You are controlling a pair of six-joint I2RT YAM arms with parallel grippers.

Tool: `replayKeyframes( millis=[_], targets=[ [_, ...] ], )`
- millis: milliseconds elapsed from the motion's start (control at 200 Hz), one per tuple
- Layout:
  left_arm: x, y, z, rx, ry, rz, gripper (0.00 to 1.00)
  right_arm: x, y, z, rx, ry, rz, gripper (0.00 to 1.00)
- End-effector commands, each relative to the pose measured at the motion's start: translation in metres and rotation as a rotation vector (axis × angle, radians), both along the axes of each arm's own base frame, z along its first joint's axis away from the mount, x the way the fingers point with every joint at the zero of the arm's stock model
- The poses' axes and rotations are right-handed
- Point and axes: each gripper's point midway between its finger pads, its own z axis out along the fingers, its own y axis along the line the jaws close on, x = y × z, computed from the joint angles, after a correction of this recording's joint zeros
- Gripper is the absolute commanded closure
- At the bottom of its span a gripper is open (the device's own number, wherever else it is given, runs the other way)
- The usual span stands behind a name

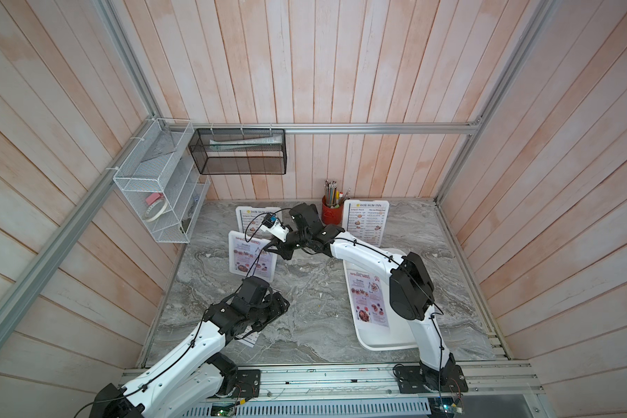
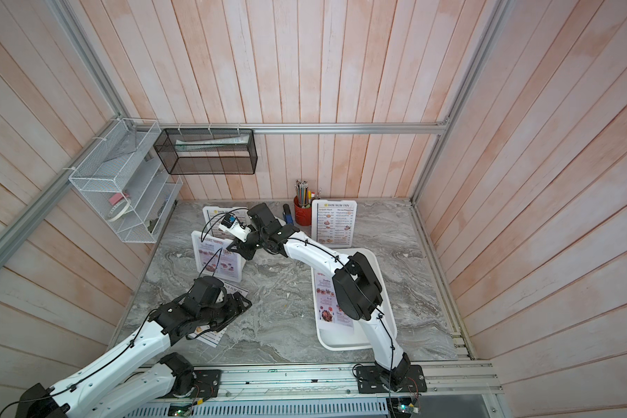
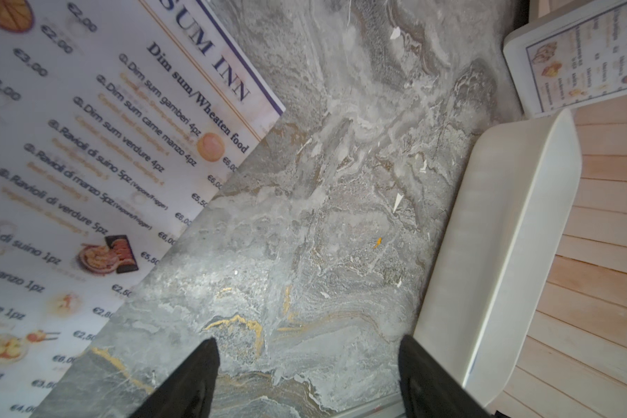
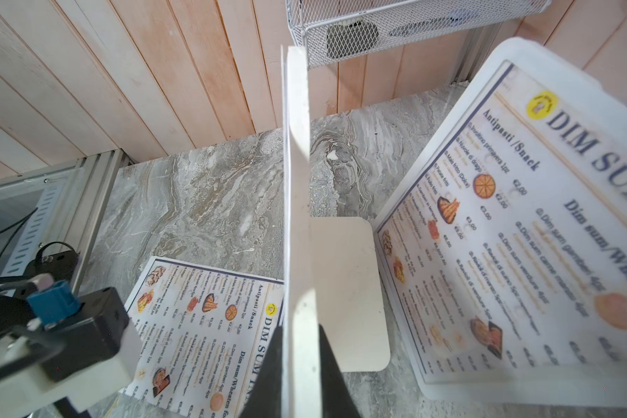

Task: Replace the menus in the menu holders
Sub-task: Place the menu holder at the center of the board, then move the menu holder to the center of the board.

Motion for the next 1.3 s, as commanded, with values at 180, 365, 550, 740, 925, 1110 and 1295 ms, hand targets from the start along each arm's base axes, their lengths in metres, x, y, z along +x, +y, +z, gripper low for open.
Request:
replayKeyframes(
  millis=[180, 365, 550, 740, 925, 1110, 1295],
  targets=[
    [0.009, 0.003, -0.004, 0.023, -0.025, 0.030, 0.20, 0.004, 0.018, 0.007, 0.023, -0.030, 0.039, 0.89],
    [0.015, 0.005, 0.000, 0.048, -0.040, 0.038, 0.20, 0.004, 0.026, 0.013, 0.042, -0.035, 0.049, 0.75],
    [0.022, 0.009, 0.004, 0.073, -0.062, 0.053, 0.20, 0.008, 0.031, 0.025, 0.064, -0.052, 0.045, 0.67],
    [0.041, 0.010, 0.014, 0.089, -0.119, 0.054, 0.20, 0.012, 0.025, 0.068, 0.132, -0.103, 0.026, 0.56],
    [0.064, -0.017, 0.028, 0.049, -0.168, -0.029, 0.24, 0.014, 0.004, 0.128, 0.212, -0.151, -0.003, 0.51],
    [0.097, -0.036, 0.040, 0.048, -0.236, -0.054, 0.28, 0.046, -0.041, 0.172, 0.278, -0.146, -0.255, 0.48],
    [0.133, -0.041, 0.044, 0.128, -0.318, -0.029, 0.29, 0.065, -0.099, 0.205, 0.360, -0.115, -0.471, 0.47]
  ],
)
